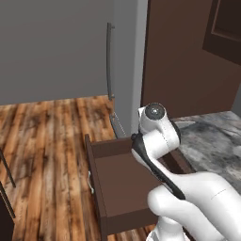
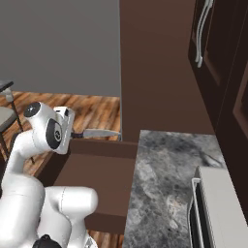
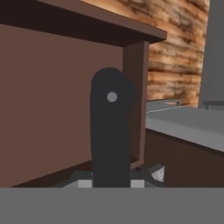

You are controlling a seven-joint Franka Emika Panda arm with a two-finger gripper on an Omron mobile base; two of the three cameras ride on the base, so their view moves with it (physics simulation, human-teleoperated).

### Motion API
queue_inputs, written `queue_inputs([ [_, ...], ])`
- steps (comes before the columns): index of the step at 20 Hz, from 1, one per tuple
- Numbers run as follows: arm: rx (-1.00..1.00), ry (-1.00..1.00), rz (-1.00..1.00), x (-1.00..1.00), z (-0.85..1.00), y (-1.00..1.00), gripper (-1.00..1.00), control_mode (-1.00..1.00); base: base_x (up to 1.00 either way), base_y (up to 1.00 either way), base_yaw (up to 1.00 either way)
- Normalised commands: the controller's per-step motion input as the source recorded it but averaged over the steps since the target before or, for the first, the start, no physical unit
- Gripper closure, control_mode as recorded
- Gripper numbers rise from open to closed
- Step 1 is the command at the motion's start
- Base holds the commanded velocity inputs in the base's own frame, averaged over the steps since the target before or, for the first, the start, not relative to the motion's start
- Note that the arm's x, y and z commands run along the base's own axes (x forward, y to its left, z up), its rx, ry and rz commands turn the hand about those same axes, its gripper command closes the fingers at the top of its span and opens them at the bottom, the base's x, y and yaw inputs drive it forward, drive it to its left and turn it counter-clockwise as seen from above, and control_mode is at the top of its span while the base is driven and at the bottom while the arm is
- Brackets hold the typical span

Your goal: Pick up the knife from the drawer and place it on the cutting board. Then place the meat from the plate to the cutting board.

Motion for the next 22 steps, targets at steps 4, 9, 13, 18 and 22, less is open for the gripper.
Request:
queue_inputs([
  [4,0.07,-0.01,0.02,-0.64,0.51,-0.23,1.00,-1.00,0.00,0.00,0.00],
  [9,0.02,0.00,0.03,-0.48,0.41,-0.02,1.00,-1.00,0.00,0.00,0.00],
  [13,0.00,0.00,0.03,-0.61,0.43,0.00,1.00,-1.00,0.00,0.00,0.00],
  [18,0.00,0.00,0.01,-0.76,0.21,0.07,1.00,-1.00,0.00,0.00,0.00],
  [22,0.00,0.00,0.00,0.00,0.00,0.00,1.00,1.00,-0.75,0.41,0.13],
])
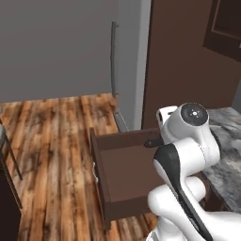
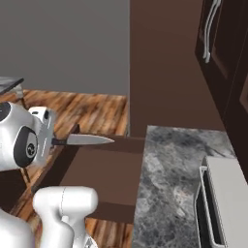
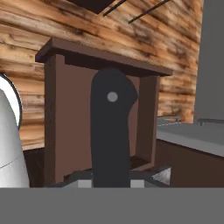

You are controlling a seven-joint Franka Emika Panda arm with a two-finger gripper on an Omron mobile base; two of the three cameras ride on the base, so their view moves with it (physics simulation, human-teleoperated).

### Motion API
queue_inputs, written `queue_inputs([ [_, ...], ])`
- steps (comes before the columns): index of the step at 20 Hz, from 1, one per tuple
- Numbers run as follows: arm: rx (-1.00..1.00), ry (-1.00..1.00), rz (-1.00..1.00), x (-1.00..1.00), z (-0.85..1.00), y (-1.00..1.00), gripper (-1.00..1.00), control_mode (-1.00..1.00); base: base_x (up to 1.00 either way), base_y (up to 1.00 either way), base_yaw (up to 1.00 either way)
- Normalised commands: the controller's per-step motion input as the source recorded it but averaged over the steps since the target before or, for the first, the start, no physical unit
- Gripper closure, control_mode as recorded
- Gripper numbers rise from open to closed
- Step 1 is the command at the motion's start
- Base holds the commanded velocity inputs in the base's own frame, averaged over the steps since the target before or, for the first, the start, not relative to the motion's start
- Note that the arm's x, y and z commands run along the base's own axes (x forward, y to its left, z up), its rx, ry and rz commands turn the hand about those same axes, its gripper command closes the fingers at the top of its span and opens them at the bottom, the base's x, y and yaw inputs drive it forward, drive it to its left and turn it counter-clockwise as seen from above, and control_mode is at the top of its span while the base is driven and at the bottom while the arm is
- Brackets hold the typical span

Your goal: Pick up the knife from the drawer and place it on the cutting board. Then place the meat from the plate to the cutting board.

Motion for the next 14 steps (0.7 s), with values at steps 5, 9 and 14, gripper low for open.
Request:
queue_inputs([
  [5,0.00,0.00,0.00,0.00,0.00,0.00,1.00,1.00,-0.91,0.60,0.16],
  [9,0.00,0.00,0.00,0.00,0.00,0.00,1.00,1.00,-0.29,0.62,0.23],
  [14,0.00,0.00,0.00,0.00,0.00,0.00,1.00,1.00,-0.01,0.26,0.33],
])
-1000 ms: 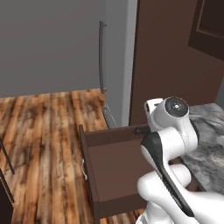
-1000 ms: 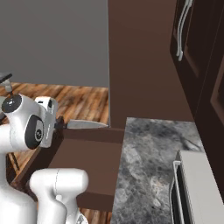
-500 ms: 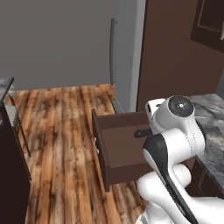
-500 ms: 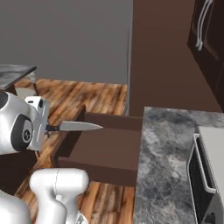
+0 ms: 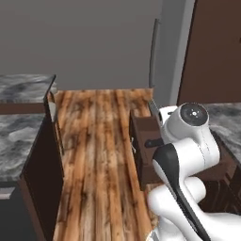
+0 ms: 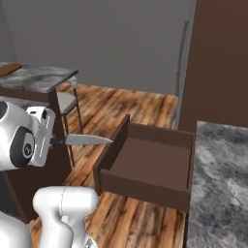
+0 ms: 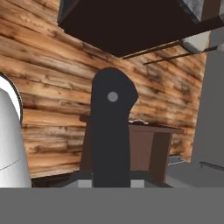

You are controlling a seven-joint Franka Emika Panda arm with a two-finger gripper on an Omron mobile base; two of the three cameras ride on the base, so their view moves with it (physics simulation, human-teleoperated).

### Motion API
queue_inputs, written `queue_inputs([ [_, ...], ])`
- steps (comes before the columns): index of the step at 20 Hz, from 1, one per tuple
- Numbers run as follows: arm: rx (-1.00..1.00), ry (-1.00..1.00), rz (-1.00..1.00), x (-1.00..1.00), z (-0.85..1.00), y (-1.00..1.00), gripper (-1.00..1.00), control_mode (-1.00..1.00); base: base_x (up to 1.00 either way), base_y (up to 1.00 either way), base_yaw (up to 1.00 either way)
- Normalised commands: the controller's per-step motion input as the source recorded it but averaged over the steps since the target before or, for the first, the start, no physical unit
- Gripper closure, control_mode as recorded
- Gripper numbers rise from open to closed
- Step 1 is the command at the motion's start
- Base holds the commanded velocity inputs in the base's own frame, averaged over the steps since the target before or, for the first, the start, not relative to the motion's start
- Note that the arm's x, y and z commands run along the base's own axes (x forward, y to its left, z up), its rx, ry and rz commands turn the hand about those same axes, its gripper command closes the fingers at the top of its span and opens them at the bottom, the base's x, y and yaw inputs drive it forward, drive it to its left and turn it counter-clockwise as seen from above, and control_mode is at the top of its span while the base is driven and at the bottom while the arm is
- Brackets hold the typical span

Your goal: Pick up the knife from the drawer and place it on the cutting board. Then place the meat from the plate to the cutting board.

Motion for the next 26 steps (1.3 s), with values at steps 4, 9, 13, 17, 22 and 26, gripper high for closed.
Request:
queue_inputs([
  [4,0.00,0.00,0.00,0.00,0.00,0.00,1.00,1.00,0.06,0.52,0.19],
  [9,0.00,0.00,0.00,0.00,0.00,0.00,1.00,1.00,0.20,0.63,-0.06],
  [13,0.00,0.00,0.00,0.00,0.00,0.00,1.00,1.00,0.59,0.54,-0.18],
  [17,0.00,0.00,0.00,0.00,0.00,0.00,1.00,1.00,0.94,0.21,-0.15],
  [22,0.00,0.00,0.00,0.00,0.00,0.00,1.00,1.00,0.93,0.05,-0.06],
  [26,0.00,0.00,0.00,0.00,0.00,0.00,1.00,1.00,0.72,0.35,-0.07],
])
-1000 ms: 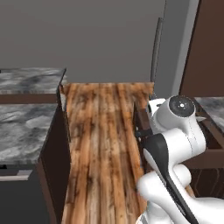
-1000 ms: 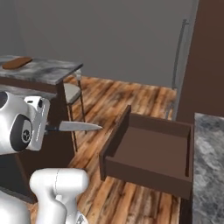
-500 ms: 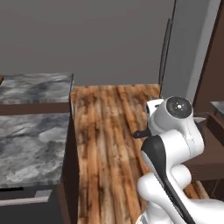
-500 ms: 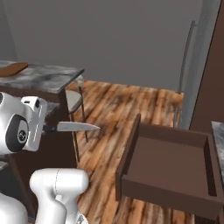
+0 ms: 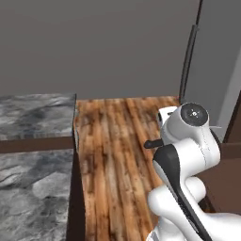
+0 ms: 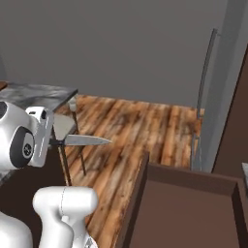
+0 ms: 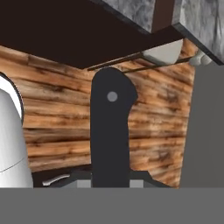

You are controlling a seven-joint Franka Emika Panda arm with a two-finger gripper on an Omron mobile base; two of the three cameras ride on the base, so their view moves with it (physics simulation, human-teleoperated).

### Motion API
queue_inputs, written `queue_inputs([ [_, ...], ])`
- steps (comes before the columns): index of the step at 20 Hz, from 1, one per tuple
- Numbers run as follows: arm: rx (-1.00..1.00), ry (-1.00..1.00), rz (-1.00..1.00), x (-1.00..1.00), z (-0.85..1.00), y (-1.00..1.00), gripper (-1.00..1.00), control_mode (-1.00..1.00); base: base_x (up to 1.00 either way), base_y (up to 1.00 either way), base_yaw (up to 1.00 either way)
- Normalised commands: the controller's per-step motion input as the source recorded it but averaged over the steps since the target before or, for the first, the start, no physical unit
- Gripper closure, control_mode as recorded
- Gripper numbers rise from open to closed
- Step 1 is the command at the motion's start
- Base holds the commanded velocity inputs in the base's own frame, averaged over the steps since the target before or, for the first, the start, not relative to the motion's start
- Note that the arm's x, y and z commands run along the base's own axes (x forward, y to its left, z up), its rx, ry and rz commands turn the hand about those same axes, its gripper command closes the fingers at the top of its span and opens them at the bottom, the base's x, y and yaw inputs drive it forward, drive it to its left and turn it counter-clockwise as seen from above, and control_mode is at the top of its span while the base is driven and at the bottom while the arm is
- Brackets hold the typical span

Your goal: Pick up the knife from the drawer and place it on the cutting board. Then place the meat from the plate to the cutting board.

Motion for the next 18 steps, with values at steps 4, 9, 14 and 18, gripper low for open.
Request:
queue_inputs([
  [4,0.00,0.00,0.00,0.00,0.00,0.00,1.00,1.00,0.74,0.19,-0.07],
  [9,0.00,0.00,0.00,0.00,0.00,0.00,1.00,1.00,0.92,0.31,-0.08],
  [14,0.00,0.00,0.00,0.00,0.00,0.00,1.00,1.00,1.00,0.89,-0.15],
  [18,0.00,0.00,0.00,0.00,0.00,0.00,1.00,1.00,1.00,0.36,-0.10],
])
